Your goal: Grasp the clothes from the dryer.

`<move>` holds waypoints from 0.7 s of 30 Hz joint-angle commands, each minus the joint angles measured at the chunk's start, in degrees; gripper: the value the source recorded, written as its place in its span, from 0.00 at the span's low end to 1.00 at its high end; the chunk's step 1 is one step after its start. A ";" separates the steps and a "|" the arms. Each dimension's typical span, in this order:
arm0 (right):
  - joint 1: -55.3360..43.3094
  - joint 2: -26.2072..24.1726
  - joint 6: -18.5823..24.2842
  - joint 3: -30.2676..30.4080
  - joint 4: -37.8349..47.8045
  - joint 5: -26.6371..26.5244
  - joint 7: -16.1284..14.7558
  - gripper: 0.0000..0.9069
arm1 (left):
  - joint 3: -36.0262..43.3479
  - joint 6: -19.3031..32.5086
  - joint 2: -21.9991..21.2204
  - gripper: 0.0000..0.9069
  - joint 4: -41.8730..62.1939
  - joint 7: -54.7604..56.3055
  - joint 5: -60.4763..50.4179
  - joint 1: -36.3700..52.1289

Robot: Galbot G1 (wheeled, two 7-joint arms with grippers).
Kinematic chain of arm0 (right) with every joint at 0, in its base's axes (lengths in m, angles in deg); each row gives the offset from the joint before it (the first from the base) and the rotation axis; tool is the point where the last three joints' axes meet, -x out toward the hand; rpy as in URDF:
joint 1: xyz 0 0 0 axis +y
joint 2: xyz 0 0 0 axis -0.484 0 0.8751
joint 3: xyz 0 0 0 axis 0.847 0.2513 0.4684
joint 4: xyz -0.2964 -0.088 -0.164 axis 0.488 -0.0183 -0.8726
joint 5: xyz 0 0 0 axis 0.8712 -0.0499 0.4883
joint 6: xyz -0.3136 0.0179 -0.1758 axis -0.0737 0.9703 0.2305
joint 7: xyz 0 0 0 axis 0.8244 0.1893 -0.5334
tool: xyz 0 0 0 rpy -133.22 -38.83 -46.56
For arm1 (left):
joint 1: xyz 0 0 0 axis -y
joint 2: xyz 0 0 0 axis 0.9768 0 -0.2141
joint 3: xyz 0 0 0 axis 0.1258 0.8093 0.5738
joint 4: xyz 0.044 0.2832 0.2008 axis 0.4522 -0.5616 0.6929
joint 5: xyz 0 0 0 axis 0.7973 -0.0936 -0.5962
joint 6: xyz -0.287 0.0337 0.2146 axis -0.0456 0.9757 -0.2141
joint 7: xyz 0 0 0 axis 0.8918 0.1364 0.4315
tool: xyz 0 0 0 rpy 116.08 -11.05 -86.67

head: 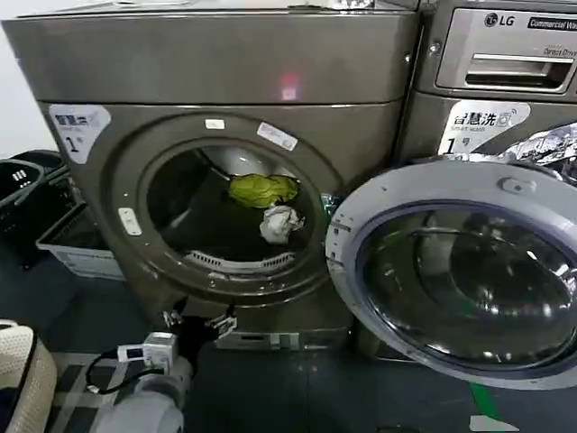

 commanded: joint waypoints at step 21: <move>0.27 0.29 -0.04 0.13 -0.26 0.06 -0.06 1.00 | 0.12 -2.81 -0.04 1.00 0.49 1.41 0.13 0.00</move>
